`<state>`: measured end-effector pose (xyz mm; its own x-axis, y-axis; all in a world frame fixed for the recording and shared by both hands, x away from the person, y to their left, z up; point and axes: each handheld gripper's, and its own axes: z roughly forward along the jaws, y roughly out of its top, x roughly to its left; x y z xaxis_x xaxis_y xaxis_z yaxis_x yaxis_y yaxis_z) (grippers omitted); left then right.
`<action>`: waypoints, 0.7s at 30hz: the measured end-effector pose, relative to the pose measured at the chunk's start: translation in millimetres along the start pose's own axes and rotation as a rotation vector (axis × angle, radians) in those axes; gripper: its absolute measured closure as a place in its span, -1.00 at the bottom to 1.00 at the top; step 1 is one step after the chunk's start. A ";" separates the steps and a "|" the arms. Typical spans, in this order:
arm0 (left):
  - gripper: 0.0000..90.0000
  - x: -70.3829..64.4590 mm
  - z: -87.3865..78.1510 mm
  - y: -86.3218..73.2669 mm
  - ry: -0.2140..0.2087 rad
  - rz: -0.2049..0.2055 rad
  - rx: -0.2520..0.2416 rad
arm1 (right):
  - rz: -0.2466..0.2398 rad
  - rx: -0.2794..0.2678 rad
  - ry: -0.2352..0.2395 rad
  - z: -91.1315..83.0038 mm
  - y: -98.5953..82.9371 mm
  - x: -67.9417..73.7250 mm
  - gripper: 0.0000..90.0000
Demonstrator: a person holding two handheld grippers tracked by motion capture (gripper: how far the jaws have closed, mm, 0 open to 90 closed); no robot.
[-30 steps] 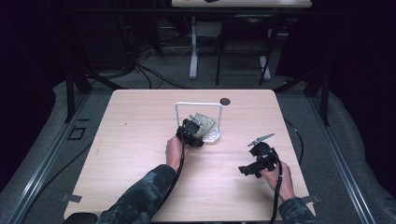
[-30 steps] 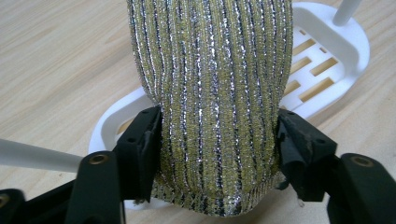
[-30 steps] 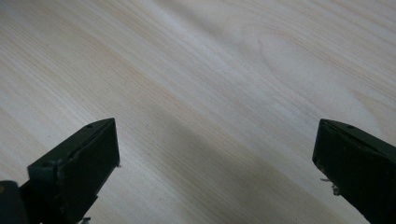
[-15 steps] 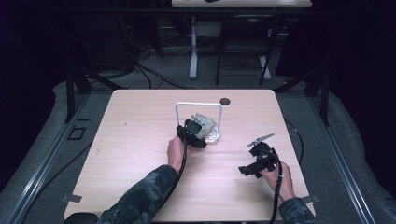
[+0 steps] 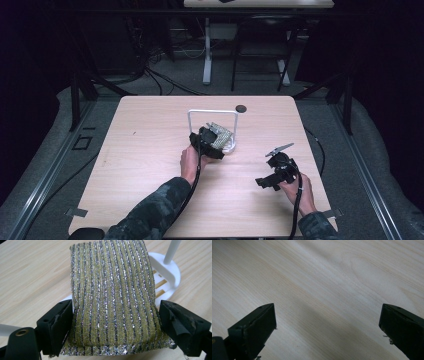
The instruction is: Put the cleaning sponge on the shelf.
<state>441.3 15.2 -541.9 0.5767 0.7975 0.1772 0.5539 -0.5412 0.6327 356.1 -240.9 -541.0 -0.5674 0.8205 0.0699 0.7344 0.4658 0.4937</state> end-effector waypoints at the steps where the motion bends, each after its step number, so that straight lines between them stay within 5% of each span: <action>1: -0.71 -0.1 -1.0 0.4 -0.002 0.001 -0.002 | -0.001 0.004 -0.001 -0.4 0.1 0.0 -0.99; 21: -0.83 -0.5 -17.2 2.9 -0.038 0.016 -0.020 | 0.004 0.001 0.001 -0.4 0.1 0.4 -0.99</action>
<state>432.3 17.8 -527.2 0.6079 0.7779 0.1593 0.5322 -0.5481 0.6452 355.7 -240.6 -540.5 -0.5648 0.8220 0.0731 0.7373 0.4628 0.4921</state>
